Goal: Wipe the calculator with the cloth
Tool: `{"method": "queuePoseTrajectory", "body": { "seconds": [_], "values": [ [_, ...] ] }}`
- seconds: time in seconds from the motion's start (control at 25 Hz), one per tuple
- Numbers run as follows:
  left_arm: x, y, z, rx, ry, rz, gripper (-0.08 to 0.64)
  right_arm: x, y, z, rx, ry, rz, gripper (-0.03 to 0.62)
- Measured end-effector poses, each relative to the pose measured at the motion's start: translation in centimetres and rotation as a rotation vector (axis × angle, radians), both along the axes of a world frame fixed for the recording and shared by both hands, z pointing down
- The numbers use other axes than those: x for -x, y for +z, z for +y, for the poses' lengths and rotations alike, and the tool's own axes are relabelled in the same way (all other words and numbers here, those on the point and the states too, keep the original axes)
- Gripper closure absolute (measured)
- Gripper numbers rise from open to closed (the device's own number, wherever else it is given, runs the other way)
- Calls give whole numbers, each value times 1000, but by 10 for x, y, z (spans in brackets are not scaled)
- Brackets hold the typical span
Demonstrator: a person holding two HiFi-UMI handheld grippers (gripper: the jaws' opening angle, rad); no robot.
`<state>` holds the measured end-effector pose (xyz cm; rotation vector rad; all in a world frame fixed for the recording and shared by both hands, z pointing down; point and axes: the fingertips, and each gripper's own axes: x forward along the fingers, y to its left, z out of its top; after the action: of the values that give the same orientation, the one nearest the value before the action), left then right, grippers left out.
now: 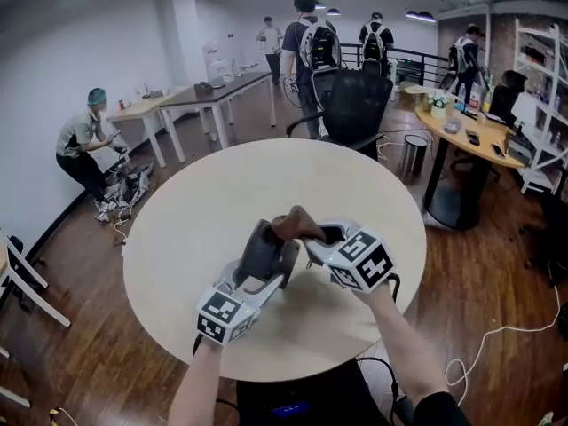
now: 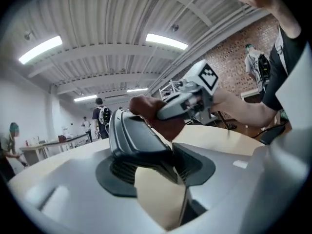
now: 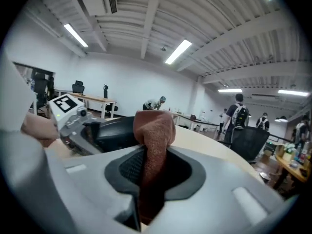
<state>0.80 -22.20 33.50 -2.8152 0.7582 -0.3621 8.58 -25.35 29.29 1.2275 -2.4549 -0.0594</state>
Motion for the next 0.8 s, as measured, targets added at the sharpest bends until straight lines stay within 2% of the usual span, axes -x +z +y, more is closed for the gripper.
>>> {"method": "queuePoseTrajectory", "body": {
  "seconds": [0.16,0.24,0.36,0.44,0.52,0.64,0.8],
  "values": [
    [35,-5,-5,157,-45,114,351,63,26,23,87,-193,-61,508],
    [49,-13,-2,253,-50,207,356,94,35,25,117,-273,-68,508],
    [70,-28,-5,353,-87,347,353,126,40,20,150,-341,-80,508],
    [70,-32,-14,404,-105,416,341,123,44,13,185,-357,-131,508],
    [40,-35,-20,433,-86,427,330,90,48,2,212,-336,-173,508],
    [-14,-36,-16,467,-19,358,267,42,54,-11,238,-254,-197,508],
    [-36,-20,-14,521,38,285,256,18,71,-21,283,-123,-181,508]
  ]
}}
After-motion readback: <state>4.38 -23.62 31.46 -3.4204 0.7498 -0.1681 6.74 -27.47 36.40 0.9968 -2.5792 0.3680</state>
